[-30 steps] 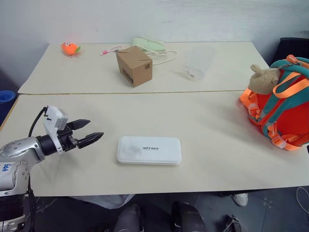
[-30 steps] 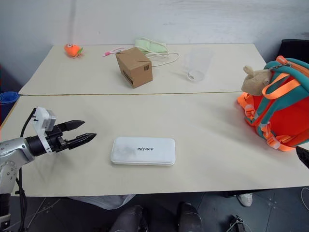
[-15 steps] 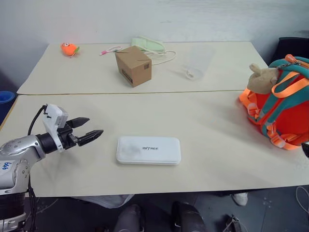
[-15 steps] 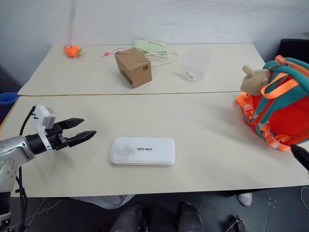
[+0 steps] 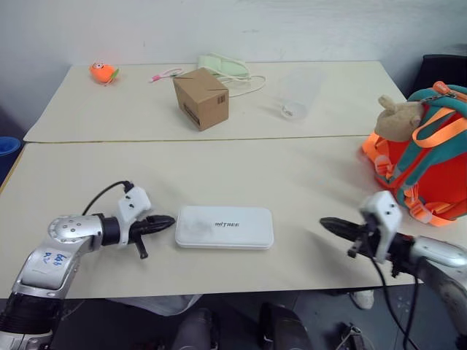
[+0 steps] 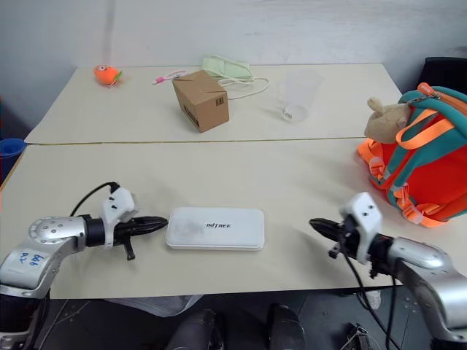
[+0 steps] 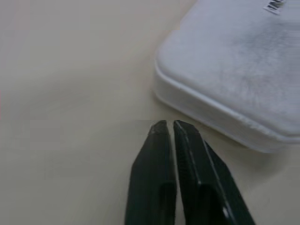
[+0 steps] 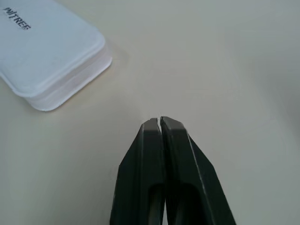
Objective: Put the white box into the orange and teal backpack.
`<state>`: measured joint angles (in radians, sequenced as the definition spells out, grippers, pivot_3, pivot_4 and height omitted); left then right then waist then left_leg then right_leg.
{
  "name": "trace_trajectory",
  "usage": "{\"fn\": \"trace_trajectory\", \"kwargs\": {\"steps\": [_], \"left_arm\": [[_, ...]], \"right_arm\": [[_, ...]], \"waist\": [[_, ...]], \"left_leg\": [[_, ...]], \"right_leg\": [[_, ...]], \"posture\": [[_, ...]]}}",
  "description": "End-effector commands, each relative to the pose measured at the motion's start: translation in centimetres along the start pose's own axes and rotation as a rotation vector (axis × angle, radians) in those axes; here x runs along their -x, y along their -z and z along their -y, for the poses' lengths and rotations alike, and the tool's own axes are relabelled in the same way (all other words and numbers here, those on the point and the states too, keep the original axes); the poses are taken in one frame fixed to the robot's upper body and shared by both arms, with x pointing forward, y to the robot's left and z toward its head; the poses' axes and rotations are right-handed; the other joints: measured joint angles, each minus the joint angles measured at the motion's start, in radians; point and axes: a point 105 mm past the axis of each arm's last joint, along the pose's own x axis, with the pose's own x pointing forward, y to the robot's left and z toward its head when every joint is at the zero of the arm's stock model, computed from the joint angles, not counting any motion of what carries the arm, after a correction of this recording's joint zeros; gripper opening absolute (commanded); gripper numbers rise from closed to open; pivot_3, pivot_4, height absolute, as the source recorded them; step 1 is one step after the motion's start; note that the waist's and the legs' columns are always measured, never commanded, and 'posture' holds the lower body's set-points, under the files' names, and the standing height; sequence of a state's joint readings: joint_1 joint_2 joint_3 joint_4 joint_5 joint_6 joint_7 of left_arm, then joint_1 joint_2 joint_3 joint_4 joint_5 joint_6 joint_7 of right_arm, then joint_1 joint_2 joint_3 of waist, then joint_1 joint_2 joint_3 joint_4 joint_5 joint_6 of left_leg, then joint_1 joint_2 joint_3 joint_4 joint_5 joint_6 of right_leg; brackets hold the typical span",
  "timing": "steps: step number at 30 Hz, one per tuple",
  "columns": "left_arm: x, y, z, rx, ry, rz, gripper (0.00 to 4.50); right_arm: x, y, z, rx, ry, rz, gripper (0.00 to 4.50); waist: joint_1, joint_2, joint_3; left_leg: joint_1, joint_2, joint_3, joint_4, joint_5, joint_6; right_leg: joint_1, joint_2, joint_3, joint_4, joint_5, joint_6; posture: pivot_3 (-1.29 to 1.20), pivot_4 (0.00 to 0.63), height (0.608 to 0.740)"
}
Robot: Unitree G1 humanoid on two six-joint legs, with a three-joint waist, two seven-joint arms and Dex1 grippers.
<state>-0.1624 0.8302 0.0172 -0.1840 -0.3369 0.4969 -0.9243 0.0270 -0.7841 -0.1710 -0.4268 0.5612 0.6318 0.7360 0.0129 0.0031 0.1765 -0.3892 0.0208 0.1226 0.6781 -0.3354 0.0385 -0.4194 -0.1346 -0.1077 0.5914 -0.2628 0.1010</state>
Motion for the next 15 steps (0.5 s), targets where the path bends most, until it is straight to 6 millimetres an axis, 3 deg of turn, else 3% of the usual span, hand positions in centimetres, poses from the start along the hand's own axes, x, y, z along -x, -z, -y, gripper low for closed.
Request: {"fn": "trace_trajectory", "kwargs": {"steps": [1, 4, 9, 12, 15], "left_arm": [[-1.6, -2.7, 1.0, 0.020, 0.081, 0.086, 0.03], [-2.5, -3.9, 1.2, 0.051, 0.109, 0.112, 0.03], [-1.9, -1.8, -0.2, 0.160, 0.050, 0.039, 0.03], [-0.9, -0.5, -0.1, 0.381, 0.099, 0.017, 0.63], [-0.7, 1.0, -0.2, 0.574, 0.112, -0.051, 1.63]], "right_arm": [[-1.4, 0.1, 0.1, 0.034, 0.019, -0.012, 0.00], [-1.7, 0.3, 0.6, 0.029, 0.051, -0.019, 0.00], [-1.7, 0.4, 0.8, 0.033, 0.073, -0.035, 0.00], [-1.8, 0.3, 0.9, 0.035, 0.093, -0.033, 0.00], [-2.2, 0.2, 0.8, 0.031, 0.101, -0.024, 0.00]], "waist": [[0.007, 0.000, 0.000], [0.012, -0.001, 0.000], [0.001, -0.001, 0.000], [-0.002, -0.001, 0.001], [-0.006, -0.001, 0.000]], "left_leg": [[-0.001, 0.000, 0.000, 0.001, 0.000, 0.000], [-0.002, -0.001, -0.001, 0.004, 0.001, 0.002], [0.000, -0.002, 0.002, 0.004, 0.002, 0.003], [0.001, -0.002, 0.001, 0.004, 0.002, 0.002], [0.001, -0.001, 0.001, 0.004, 0.002, 0.002]], "right_leg": [[0.000, 0.001, -0.001, 0.000, 0.000, 0.000], [0.000, 0.003, -0.004, 0.003, 0.000, 0.001], [0.000, 0.003, -0.003, 0.004, 0.001, 0.002], [0.000, 0.004, -0.003, 0.006, 0.001, 0.002], [0.000, 0.004, -0.003, 0.010, 0.001, 0.002]], "posture": [[0.00, 0.150, 0.740], [0.00, 0.150, 0.740], [0.00, 0.150, 0.740], [0.00, 0.150, 0.740], [0.00, 0.150, 0.740]]}}
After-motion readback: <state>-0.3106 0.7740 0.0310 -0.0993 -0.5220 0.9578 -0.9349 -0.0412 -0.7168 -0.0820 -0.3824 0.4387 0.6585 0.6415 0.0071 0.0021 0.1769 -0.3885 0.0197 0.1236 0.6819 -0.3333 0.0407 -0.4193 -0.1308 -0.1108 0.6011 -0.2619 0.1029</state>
